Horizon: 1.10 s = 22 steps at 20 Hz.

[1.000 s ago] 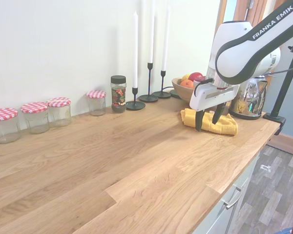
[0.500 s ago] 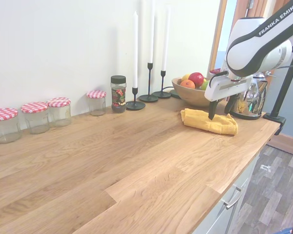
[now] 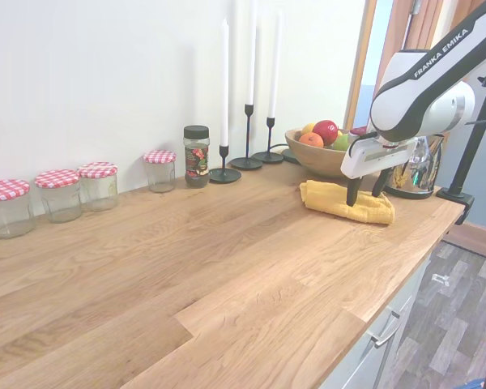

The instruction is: Wipe the counter

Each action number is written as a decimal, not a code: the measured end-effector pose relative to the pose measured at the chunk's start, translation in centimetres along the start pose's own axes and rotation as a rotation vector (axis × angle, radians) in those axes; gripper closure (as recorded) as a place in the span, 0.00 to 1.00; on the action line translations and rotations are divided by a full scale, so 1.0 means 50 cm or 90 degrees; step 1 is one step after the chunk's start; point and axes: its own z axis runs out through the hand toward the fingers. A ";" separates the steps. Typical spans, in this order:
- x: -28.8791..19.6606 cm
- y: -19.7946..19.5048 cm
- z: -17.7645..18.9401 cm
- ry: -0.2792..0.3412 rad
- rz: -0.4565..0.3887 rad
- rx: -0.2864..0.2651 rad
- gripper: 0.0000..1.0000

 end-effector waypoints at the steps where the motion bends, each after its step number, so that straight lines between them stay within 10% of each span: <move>1: 0.001 0.001 0.001 -0.002 0.002 0.003 1.00; 22: 0.007 0.020 0.008 -0.045 0.023 0.047 1.00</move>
